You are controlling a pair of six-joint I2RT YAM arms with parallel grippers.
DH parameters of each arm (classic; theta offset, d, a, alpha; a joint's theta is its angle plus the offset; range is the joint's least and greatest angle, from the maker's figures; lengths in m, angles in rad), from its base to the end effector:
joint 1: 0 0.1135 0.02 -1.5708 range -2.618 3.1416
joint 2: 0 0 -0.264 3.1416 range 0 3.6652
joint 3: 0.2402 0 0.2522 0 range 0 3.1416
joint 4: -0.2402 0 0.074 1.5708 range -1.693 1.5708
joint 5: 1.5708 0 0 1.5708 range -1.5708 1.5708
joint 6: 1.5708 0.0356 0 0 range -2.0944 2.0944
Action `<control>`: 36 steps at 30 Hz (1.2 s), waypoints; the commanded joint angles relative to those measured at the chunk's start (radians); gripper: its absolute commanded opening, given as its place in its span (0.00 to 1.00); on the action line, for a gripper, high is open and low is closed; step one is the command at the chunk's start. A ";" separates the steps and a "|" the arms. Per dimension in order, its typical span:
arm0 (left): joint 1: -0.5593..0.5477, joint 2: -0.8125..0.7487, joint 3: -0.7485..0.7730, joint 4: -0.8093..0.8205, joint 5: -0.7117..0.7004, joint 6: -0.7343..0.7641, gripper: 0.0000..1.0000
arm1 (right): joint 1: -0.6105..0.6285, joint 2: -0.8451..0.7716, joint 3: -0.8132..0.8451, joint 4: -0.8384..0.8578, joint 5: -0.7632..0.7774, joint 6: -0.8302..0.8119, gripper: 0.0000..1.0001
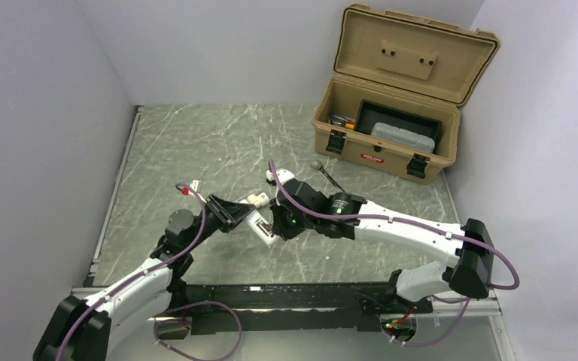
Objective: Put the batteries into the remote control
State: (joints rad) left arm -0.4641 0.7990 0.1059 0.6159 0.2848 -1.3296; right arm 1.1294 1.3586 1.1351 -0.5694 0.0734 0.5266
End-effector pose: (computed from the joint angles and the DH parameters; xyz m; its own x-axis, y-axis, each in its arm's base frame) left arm 0.1480 -0.0853 0.1840 -0.6769 -0.7033 -0.2171 0.0955 0.2086 -0.9733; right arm 0.1277 0.2642 0.2978 -0.7053 -0.3193 -0.6330 -0.6076 0.7323 0.3076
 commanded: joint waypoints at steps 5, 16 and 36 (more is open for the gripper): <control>-0.024 0.053 0.024 0.121 -0.016 -0.035 0.00 | 0.008 0.026 0.064 0.003 -0.012 -0.005 0.00; -0.033 0.030 0.018 0.125 -0.027 -0.039 0.00 | 0.027 0.085 0.072 0.007 -0.023 0.018 0.00; -0.034 0.118 -0.020 0.385 0.063 -0.083 0.00 | 0.028 0.145 0.128 -0.001 0.000 -0.054 0.00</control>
State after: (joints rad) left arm -0.4923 0.8875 0.0784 0.7792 0.2787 -1.3560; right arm 1.1511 1.4864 1.2160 -0.5831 0.0700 0.5026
